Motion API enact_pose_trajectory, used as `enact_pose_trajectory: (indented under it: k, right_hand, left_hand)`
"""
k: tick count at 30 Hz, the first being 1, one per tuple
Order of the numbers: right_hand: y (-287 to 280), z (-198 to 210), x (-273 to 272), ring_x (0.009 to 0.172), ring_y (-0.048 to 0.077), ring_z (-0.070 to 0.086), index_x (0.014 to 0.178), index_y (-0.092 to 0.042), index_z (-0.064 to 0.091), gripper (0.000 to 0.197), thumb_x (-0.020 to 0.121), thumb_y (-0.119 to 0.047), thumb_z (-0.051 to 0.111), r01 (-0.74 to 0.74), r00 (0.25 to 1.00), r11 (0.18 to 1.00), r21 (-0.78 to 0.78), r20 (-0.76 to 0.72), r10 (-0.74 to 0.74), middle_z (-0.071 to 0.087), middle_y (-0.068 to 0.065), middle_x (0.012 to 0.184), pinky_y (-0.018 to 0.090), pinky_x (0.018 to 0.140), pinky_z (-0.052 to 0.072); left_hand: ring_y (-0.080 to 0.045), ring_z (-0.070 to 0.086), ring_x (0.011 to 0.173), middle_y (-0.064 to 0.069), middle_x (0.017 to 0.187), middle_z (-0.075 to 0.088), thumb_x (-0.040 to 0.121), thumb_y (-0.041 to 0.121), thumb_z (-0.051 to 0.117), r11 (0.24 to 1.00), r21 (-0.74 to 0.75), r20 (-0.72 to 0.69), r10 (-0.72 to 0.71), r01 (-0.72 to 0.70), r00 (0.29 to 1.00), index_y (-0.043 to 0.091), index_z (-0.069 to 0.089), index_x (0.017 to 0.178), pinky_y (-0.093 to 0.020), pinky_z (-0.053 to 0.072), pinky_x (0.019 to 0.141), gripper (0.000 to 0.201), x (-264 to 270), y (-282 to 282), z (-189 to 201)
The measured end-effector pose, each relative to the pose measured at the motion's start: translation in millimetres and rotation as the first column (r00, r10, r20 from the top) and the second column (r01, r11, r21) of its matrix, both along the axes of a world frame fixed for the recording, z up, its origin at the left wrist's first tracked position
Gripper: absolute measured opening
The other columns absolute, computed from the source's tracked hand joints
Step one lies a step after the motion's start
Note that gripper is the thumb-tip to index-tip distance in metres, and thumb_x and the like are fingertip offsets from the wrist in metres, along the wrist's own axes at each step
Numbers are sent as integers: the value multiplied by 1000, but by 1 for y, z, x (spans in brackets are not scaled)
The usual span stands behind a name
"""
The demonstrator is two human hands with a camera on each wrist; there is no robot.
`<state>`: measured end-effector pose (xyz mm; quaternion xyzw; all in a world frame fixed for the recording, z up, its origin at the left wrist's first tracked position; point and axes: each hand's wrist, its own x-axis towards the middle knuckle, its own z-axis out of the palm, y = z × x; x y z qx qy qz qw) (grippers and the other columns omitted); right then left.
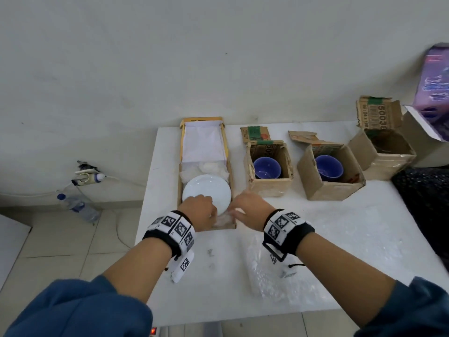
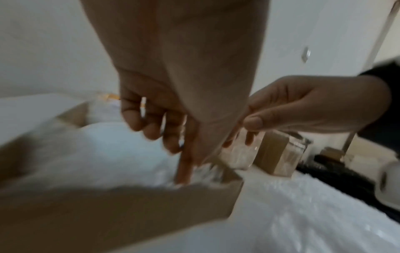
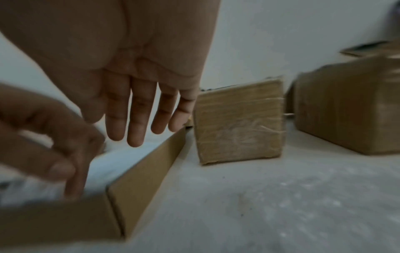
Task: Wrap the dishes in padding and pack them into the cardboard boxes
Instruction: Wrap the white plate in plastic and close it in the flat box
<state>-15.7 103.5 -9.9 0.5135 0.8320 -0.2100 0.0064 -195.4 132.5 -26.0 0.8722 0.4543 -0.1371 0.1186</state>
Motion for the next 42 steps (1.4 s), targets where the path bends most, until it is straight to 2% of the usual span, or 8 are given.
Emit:
enact_pose_trajectory:
  k: [4,10,15,23,27,32,37,42]
  right_hand:
    - [-17,26,56,87,14,57,102,-10,69,20,93,-17,54,236,912,972,-1,-346,-222,69,4,101,24,81,43]
    - [-59,24,151,92,14,57,103,-11,68,20,92,-21,55,401,902,909,-112,-129,-413,67,2,103,20,80,39]
    - [-95,-7,198,104,21,57,105,-10,64,25,90,-28,59,480,874,856,-192,22,-485,66,7,108,23,84,40]
    - [-118,-44,204,114,26,49,127,-12,51,50,88,-43,59,432,899,868,-246,38,-437,43,10,126,32,98,42]
    - [-119,-41,205,116,26,50,129,-12,51,54,91,-51,49,430,895,865,-259,-2,-446,46,11,127,32,101,40]
    - [-118,-1,207,90,16,65,124,-21,52,59,84,-64,48,436,739,808,-397,-354,-573,67,3,104,25,75,48]
    - [-117,14,245,62,21,66,118,-10,50,37,84,-9,65,513,515,699,-498,-473,-715,66,10,87,29,56,55]
    - [-126,-7,307,51,21,62,104,-5,54,23,85,5,49,702,391,530,-476,-365,-845,61,11,78,31,56,53]
  left_hand:
    - [-24,57,106,-5,111,63,98,32,36,990,95,-218,123,-104,968,12,64,104,-34,41,88,34,43,-6,16]
    - [-26,59,100,-6,106,63,93,34,46,966,28,108,251,-256,962,14,61,102,-34,46,81,27,110,-55,22]
    - [-21,61,96,-3,99,68,88,48,54,877,-226,123,458,-425,880,13,65,92,-31,49,80,37,152,-92,-7]
    - [-14,56,82,4,87,63,80,42,68,725,-267,260,688,-635,677,25,51,73,-28,47,72,25,174,-111,-24]
    - [-19,63,82,0,83,66,85,34,64,703,-398,400,711,-590,578,19,55,75,-33,51,76,20,184,-112,-10]
    - [-17,69,78,-7,91,70,91,22,60,572,-780,509,816,-254,275,8,58,90,-31,56,78,15,221,-111,34]
    - [-14,67,84,-3,96,71,97,20,47,612,-784,556,767,-104,321,8,61,101,-28,53,80,19,268,-111,46]
    - [-21,56,103,-6,115,55,85,31,65,751,-441,544,659,-492,519,14,53,114,-32,47,91,36,289,-104,9]
